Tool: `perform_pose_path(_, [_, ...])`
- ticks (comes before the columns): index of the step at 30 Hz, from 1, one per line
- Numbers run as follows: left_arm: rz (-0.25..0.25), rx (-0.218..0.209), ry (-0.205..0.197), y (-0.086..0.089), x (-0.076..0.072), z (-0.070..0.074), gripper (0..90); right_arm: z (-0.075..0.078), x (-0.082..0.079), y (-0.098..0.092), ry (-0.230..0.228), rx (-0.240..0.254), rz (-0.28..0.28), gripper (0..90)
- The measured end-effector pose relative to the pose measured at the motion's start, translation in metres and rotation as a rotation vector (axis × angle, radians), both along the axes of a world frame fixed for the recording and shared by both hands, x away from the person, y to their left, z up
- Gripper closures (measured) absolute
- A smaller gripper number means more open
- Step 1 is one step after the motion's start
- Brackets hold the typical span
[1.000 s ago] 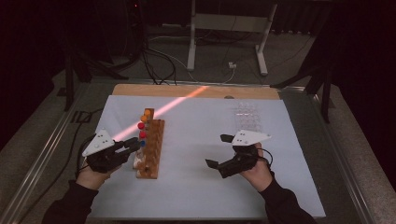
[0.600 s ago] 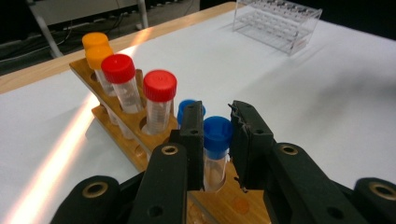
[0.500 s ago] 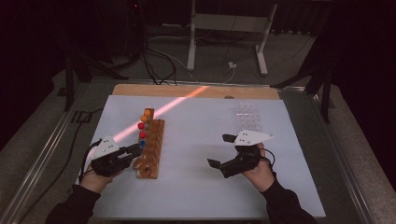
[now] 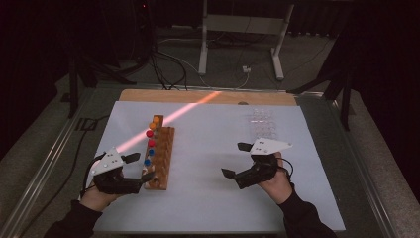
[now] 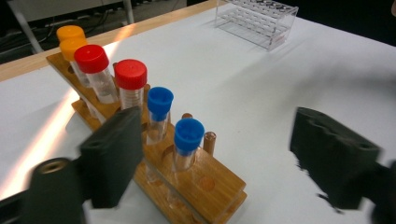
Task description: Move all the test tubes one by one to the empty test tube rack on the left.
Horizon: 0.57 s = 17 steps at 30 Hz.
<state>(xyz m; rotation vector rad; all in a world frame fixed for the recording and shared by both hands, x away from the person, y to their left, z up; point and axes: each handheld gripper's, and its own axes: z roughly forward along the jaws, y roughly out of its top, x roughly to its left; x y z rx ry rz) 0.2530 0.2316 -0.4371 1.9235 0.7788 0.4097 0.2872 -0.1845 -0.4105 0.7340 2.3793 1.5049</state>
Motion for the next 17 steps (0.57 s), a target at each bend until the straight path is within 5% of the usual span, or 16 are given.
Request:
perform_pose_path(5, [-0.056,-0.030,0.025,0.010,-0.005,-0.003,1.6,0.000,0.000,-0.004,-0.002,0.004,-0.009,0.0])
perform_pose_path(17, [-0.082,-0.043,0.077,0.021,-0.013,-0.036,0.5,-0.008,0.001,-0.006,0.003,-0.016,-0.015,0.0])
